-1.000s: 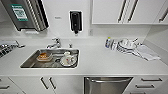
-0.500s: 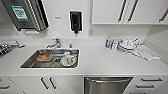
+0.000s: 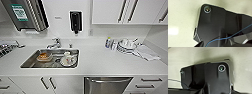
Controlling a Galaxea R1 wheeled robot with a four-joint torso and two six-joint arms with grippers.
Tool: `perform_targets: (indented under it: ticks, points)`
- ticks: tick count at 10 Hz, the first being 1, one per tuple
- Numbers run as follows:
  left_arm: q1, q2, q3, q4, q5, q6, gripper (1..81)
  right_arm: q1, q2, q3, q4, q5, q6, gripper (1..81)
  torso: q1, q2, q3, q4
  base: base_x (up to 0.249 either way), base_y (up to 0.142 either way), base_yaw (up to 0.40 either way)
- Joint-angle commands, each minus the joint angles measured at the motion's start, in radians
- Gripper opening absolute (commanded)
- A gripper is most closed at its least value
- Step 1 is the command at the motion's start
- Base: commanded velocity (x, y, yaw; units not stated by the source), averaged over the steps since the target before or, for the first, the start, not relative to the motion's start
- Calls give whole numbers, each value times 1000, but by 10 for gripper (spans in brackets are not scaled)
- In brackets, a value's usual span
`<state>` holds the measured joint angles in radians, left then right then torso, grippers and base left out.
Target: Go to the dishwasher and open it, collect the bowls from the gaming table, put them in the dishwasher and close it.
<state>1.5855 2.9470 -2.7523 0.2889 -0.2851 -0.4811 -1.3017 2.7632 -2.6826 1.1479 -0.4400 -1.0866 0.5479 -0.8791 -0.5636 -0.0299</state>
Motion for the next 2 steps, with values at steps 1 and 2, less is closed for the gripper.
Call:
perform_targets:
  ticks: [1,2]
  points:
    - [-9,-9,-7,9,53,10,811,-23,12,-19,0,4,-75,811,0,0,0,0,0,0,0]
    - [-14,-11,-7,9,53,10,811,-37,26,-17,0,14,-87,811,0,0,0,0,0,0,0]
